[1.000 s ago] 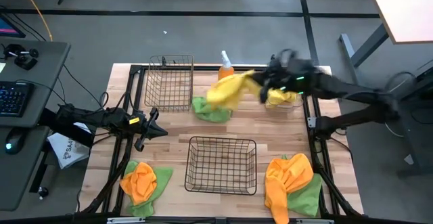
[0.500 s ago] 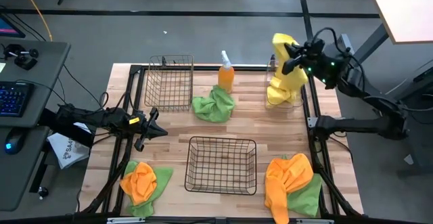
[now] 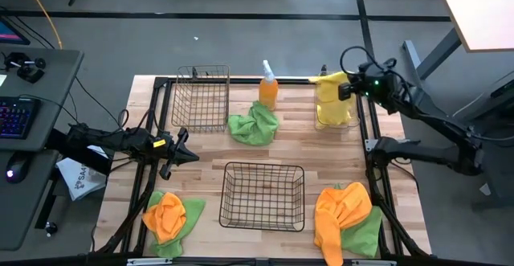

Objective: Sort microfiber towel by color & place in baskets
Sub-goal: Put the yellow microfiber towel into the transparent bin

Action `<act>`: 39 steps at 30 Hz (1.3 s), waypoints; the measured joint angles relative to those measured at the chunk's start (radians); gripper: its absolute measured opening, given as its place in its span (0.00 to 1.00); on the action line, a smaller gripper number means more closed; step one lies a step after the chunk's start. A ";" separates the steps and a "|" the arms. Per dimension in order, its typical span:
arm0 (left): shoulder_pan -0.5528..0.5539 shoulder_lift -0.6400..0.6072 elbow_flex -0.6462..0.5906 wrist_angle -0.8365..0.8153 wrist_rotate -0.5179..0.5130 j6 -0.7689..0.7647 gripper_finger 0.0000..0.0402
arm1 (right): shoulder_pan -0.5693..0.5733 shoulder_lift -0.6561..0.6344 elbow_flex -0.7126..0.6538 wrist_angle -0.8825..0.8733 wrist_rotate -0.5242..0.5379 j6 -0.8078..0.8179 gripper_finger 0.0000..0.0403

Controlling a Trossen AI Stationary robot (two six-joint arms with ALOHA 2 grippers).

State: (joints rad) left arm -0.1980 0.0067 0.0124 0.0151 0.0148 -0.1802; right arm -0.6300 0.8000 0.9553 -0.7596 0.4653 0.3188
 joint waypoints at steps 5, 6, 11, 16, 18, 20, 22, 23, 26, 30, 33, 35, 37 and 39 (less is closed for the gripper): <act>0.000 0.000 0.000 0.000 0.000 0.000 0.00 | -0.044 -0.044 -0.088 -0.047 0.107 0.127 0.00; 0.000 0.000 0.000 0.000 0.000 0.000 0.00 | -0.054 -0.041 -0.100 -0.045 0.119 0.135 0.00; 0.000 0.000 0.000 0.000 0.000 0.000 0.00 | -0.095 0.033 -0.147 0.027 0.044 0.198 0.00; 0.000 0.000 0.000 0.000 0.000 0.000 0.00 | -0.143 0.201 -0.154 0.084 -0.148 0.130 0.00; 0.000 0.000 0.000 0.000 0.000 0.000 0.00 | -0.175 0.280 -0.140 0.068 -0.198 0.077 0.00; 0.000 0.000 0.000 0.000 0.000 0.000 0.00 | -0.210 0.355 -0.113 0.029 -0.263 0.021 0.00; 0.000 0.000 0.000 0.000 0.000 0.000 0.00 | -0.245 0.428 -0.086 -0.017 -0.343 -0.065 0.00; 0.000 0.000 0.000 0.000 0.000 0.000 0.00 | -0.257 0.461 -0.074 -0.031 -0.386 -0.128 0.00; 0.000 0.000 0.000 0.000 0.000 0.000 0.00 | -0.274 0.538 -0.042 -0.060 -0.495 -0.370 0.00; 0.000 0.000 0.000 0.000 0.000 0.000 0.00 | -0.267 0.608 -0.012 -0.120 -0.523 -0.698 0.00; 0.000 0.000 0.000 0.000 0.000 0.000 0.00 | -0.264 0.642 -0.007 -0.131 -0.509 -0.823 0.00; 0.000 0.000 0.000 0.000 0.000 0.000 0.00 | -0.265 0.667 -0.007 -0.130 -0.503 -0.864 0.00; 0.000 0.000 0.000 0.000 0.000 0.000 0.00 | -0.265 0.693 -0.007 -0.129 -0.503 -0.905 0.00; 0.000 0.000 0.000 0.000 0.000 0.000 0.00 | -0.265 0.723 -0.007 -0.127 -0.503 -0.954 0.00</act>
State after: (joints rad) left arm -0.1981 0.0067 0.0124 0.0152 0.0149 -0.1804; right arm -0.8949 1.5227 0.9482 -0.8862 -0.0378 -0.6355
